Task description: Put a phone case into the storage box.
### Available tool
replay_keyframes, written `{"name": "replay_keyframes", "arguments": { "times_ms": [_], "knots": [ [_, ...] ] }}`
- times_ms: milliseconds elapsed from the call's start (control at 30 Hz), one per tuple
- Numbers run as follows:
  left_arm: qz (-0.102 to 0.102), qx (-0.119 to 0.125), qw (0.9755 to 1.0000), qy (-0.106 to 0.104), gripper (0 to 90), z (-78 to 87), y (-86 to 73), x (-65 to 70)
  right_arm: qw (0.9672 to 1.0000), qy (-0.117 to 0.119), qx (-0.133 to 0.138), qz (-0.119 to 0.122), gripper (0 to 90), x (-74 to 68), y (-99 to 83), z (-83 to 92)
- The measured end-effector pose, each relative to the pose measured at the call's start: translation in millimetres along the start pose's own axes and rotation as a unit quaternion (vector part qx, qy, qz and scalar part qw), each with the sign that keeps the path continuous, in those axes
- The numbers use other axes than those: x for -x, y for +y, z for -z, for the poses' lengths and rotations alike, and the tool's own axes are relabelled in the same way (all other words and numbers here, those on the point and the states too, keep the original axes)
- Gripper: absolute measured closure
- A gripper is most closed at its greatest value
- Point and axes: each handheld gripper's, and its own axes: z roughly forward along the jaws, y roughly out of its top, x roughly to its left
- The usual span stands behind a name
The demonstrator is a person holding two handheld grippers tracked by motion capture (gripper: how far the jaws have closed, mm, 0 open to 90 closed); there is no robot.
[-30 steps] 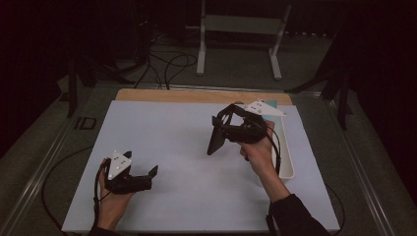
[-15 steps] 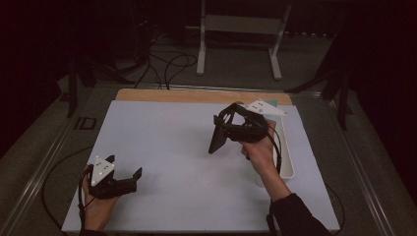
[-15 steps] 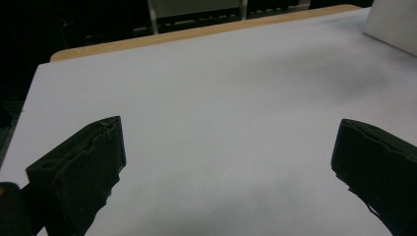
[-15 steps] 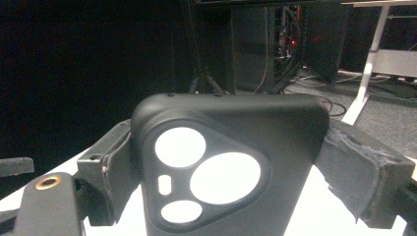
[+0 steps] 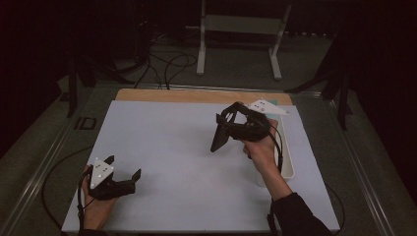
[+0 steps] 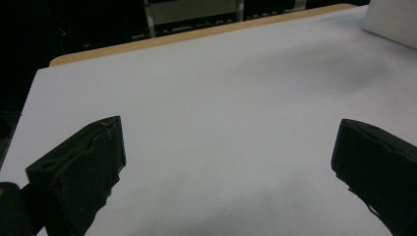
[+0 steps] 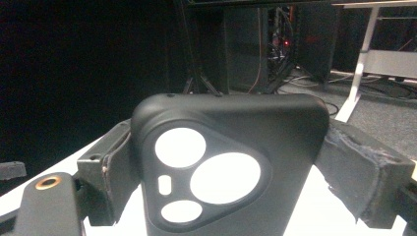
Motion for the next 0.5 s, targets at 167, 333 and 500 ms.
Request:
{"name": "replay_keyframes", "arguments": {
  "times_ms": [167,333,500],
  "knots": [
    [0.002,0.002,1.0,0.001,0.6,0.0,-1.6,-0.6,1.0,-0.006,0.0,0.001,14.8,3.3,0.7,0.4],
    [0.003,0.001,1.0,0.0,0.6,-0.8,-2.7,-1.2,0.9999,-0.013,0.001,-0.002,14.8,8.1,1.6,1.1],
    [0.005,0.001,1.0,0.001,0.6,-0.8,-3.5,-0.8,0.9998,-0.022,0.002,-0.002,14.8,11.6,4.1,0.9]
  ]
}}
